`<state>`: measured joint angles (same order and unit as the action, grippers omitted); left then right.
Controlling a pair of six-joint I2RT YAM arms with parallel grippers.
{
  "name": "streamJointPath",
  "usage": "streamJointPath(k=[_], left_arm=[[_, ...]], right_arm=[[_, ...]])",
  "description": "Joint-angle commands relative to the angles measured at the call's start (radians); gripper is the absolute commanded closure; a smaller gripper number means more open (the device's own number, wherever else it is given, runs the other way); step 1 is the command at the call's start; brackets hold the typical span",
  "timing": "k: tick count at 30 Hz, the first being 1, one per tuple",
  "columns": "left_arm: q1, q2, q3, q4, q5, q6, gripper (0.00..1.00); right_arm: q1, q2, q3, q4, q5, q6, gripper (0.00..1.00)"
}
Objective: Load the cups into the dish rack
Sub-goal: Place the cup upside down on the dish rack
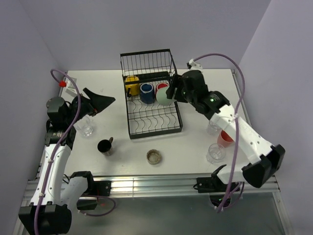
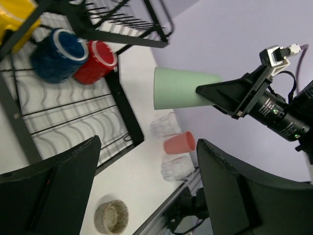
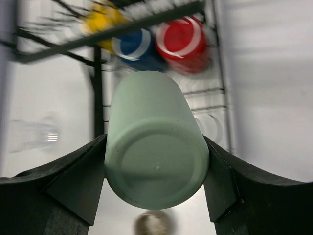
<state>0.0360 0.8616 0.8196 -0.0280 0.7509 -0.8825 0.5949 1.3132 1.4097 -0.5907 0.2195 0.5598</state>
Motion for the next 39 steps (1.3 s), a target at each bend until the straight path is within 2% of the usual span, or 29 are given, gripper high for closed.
streamJointPath(k=[1, 6, 14, 20, 30, 39], left_arm=[[0.005, -0.003, 0.046, -0.14, -0.088, 0.121, 0.15], [0.005, -0.013, 0.05, -0.24, -0.172, 0.189, 0.15], [0.005, -0.032, 0.027, -0.285, -0.202, 0.232, 0.15], [0.004, -0.036, 0.015, -0.296, -0.211, 0.244, 0.15], [0.004, -0.033, -0.005, -0.289, -0.205, 0.247, 0.16], [0.005, -0.03, -0.004, -0.302, -0.214, 0.261, 0.16]], right_arm=[[0.003, 0.092, 0.034, -0.121, 0.158, -0.07, 1.0], [0.006, 0.234, 0.124, -0.17, 0.273, -0.092, 1.0], [0.006, 0.391, 0.192, -0.181, 0.322, -0.1, 1.0], [0.017, 0.416, 0.189, -0.147, 0.287, -0.095, 1.0], [0.109, 0.426, 0.238, -0.182, 0.363, -0.086, 1.0], [0.12, 0.485, 0.23, -0.169, 0.35, -0.075, 1.0]])
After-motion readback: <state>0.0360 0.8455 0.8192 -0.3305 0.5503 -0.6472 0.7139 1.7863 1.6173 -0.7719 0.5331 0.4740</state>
